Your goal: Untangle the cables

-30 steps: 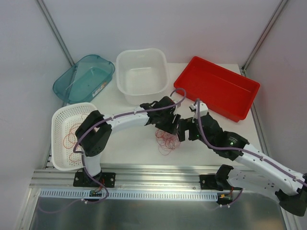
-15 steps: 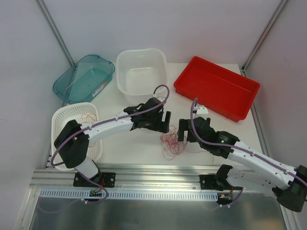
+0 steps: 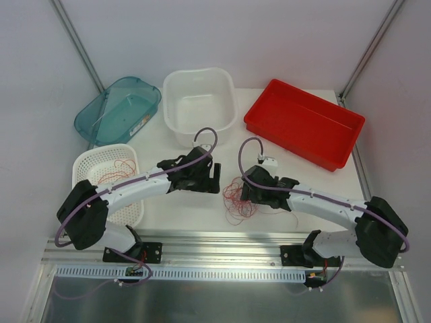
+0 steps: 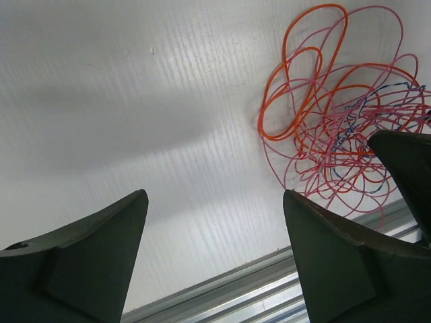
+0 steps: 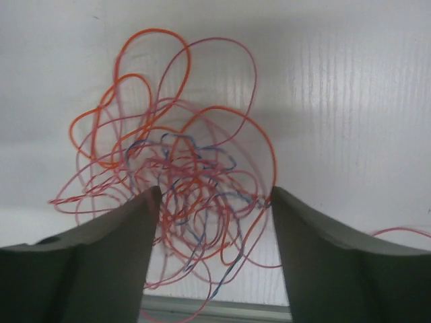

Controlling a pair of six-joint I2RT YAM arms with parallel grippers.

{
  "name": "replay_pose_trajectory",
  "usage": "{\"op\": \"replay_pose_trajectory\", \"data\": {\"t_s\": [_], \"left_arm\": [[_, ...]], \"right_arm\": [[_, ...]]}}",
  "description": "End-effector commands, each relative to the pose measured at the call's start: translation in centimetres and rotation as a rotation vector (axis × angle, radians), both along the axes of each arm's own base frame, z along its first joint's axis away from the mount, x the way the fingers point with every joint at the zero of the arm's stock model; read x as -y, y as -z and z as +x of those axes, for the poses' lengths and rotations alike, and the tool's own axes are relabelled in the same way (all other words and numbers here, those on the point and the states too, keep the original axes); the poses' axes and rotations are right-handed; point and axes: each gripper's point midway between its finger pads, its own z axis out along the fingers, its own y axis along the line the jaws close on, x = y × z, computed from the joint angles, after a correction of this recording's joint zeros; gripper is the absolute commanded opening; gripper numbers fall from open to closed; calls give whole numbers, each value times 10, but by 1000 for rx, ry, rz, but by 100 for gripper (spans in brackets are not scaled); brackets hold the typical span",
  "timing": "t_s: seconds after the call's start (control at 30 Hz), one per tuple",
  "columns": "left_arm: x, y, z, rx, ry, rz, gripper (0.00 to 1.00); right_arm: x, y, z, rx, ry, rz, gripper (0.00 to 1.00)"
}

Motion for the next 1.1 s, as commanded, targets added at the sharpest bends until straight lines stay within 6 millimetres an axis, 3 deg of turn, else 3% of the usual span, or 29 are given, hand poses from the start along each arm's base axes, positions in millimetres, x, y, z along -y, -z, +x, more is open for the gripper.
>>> {"op": "replay_pose_trajectory", "data": {"t_s": [0.0,0.07,0.1,0.17,0.2,0.37,0.53,0.77,1.07], "left_arm": [[-6,-8,3,27,-45,-26,83],[-9,-10,3,32,-49,-31,82],[-11,-9,2,29,-51,-28,83],[-14,-10,1,30,-52,-33,83],[-18,-9,2,22,-59,-38,83],[-26,-18,5,23,-73,-83,84],[-24,-29,9,25,-46,-120,83],[-6,-15,0,-80,29,-144,78],[-1,6,-6,-155,43,-137,70]], "right_arm": [[-15,5,11,5,7,25,66],[-15,12,13,-5,-48,-35,57],[-17,14,13,-10,-83,-54,42],[-17,16,15,1,-179,-111,23],[-17,15,15,3,-215,-125,2],[-36,2,8,66,-569,-138,1],[-61,-19,-16,85,-867,-51,1],[-76,-44,-27,140,-1013,-6,1],[-85,-65,-32,208,-1047,37,1]]}}
